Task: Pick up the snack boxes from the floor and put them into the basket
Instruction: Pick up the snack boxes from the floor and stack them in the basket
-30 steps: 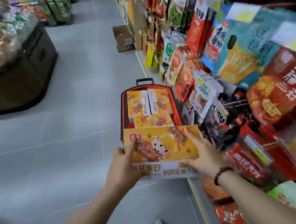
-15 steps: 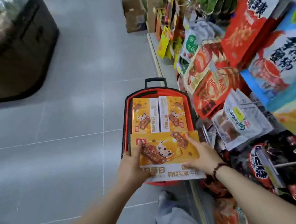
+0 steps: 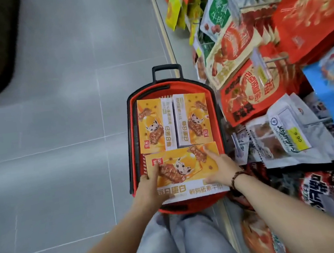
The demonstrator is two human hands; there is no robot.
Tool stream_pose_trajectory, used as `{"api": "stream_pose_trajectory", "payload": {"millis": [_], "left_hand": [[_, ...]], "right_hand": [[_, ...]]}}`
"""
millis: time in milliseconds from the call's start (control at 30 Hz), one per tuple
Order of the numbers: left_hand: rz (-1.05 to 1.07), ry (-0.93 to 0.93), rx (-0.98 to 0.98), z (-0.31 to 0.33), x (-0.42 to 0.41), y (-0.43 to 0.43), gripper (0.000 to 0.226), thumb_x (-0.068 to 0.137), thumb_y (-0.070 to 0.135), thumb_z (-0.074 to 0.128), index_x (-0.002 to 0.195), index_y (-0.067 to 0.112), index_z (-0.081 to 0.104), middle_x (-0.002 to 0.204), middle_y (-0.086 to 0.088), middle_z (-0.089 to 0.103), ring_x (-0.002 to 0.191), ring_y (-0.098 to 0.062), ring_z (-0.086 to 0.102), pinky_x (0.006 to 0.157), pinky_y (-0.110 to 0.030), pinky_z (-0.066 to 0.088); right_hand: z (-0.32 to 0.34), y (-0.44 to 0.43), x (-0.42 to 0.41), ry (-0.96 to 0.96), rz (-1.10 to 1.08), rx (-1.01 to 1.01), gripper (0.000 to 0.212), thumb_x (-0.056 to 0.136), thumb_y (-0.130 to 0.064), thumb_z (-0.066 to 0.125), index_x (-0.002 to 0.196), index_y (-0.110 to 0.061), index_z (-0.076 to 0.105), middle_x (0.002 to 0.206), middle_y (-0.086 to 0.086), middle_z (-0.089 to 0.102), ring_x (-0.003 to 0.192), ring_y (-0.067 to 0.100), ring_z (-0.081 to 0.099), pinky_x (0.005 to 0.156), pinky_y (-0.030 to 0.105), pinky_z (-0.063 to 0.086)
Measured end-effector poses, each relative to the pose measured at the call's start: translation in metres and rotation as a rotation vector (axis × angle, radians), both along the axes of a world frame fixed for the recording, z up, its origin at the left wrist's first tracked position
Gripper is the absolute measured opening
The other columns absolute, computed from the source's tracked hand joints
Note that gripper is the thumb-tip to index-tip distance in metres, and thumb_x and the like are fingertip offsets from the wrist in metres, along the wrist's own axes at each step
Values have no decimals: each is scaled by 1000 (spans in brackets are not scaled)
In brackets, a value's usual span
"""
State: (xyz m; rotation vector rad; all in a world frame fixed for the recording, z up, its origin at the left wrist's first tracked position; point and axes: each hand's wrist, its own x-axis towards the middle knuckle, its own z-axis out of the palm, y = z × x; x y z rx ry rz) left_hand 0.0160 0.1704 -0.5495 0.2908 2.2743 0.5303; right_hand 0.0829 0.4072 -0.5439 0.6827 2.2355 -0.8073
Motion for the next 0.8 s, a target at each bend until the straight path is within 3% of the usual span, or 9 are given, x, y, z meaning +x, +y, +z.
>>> {"api": "stream_pose_trajectory", "payload": {"millis": [133,333,467,600,700,800], "left_hand": [[-20,-27,-14,-13,-6,-3,105,75,37,75,148,38,0,129,-10,38,114,-25,46,95,-30,40],[-213,-18,-48,-19,-30,-5,104,74,43,73,146,40,-1,136,-10,31,118,-25,45,95,-32,44],[-333,-1,-84,-15,-46,-8,97,77,45,69,147,38,3,142,-6,28,124,-24,42,97,-35,47],[-409,171,-51,10,-69,-3,87,78,47,68,146,31,17,145,-5,29,130,-24,36,96,-39,48],[-495,319,107,45,-84,15,74,82,49,63,144,27,28,145,-3,32,129,-22,38,95,-38,47],[-605,340,306,78,-83,42,67,83,49,62,140,28,34,143,-1,36,128,-20,38,96,-35,45]], "right_hand": [[-20,-7,-5,-5,-48,-15,109,70,-31,79,143,-53,1,138,10,31,98,23,57,85,33,52],[-32,-19,4,-40,-136,-19,114,71,-33,79,142,-53,-8,152,16,10,121,29,50,100,35,45],[-22,-21,7,-15,-146,33,104,72,-33,78,147,-45,7,156,9,7,134,28,38,105,37,42],[3,-24,11,87,-232,97,88,76,-34,75,147,-32,23,154,6,18,138,24,31,107,40,39],[28,-30,21,220,-398,139,75,79,-33,72,144,-25,34,146,4,34,131,22,40,102,39,43],[54,-41,39,374,-665,138,66,77,-32,75,136,-22,46,137,2,46,123,20,49,102,38,44]]}}
